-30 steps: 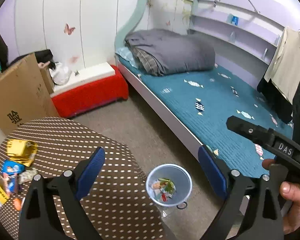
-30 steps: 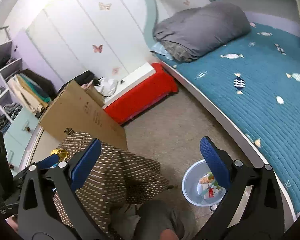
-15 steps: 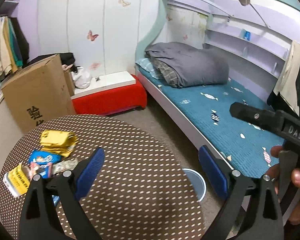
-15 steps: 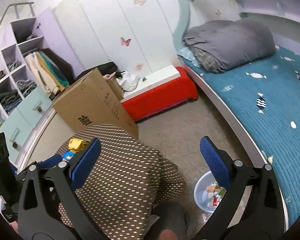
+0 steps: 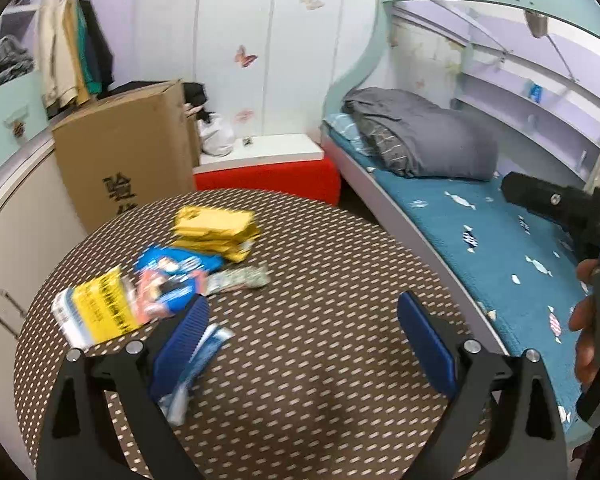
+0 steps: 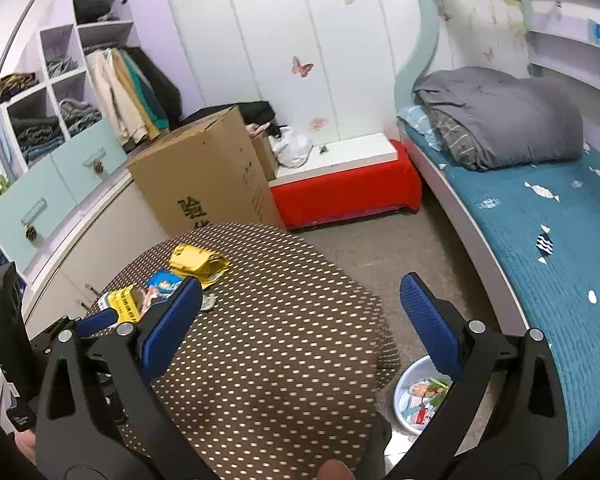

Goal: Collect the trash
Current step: 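Move both tools back over the table, then grasp the blue-white tube with the left gripper while the right grasps the orange ball, then carry the tube and ball to the blue bin and open both grippers, then move both tools back over the table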

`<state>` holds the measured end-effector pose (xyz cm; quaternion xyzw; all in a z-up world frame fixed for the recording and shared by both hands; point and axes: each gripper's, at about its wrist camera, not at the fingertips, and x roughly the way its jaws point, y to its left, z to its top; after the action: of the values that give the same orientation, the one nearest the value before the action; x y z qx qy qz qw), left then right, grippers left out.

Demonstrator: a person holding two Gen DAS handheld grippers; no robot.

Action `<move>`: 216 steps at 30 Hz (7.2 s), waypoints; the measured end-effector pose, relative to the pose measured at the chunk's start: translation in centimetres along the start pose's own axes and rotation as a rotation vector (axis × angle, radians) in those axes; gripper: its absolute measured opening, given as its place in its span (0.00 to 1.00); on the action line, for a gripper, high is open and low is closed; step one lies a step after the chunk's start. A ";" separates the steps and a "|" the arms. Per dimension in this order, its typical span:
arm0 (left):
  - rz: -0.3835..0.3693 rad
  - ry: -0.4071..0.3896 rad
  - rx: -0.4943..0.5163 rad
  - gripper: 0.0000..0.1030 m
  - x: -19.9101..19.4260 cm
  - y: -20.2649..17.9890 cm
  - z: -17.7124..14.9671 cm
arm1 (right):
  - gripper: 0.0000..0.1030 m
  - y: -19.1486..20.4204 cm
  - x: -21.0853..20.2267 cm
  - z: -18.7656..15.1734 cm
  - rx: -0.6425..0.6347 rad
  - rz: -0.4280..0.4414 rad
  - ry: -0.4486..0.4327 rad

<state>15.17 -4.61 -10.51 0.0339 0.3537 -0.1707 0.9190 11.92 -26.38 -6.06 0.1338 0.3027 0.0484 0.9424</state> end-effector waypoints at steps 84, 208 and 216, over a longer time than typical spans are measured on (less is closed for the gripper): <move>0.117 -0.039 -0.267 0.11 -6.3 9.1 -4.4 | 0.28 10.0 4.9 -2.6 -0.295 0.344 0.130; 0.082 -0.103 -0.054 0.89 -4.4 1.3 2.7 | 0.94 2.6 2.2 1.6 -0.103 0.178 0.071; 0.135 -0.079 -0.129 0.89 -5.1 5.6 0.3 | 0.94 7.1 5.0 0.4 -0.225 0.223 0.122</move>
<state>13.70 2.09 -7.20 -0.0084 0.3242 -0.0864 0.9420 16.19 -18.82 -6.51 0.0570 0.3351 0.1944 0.9201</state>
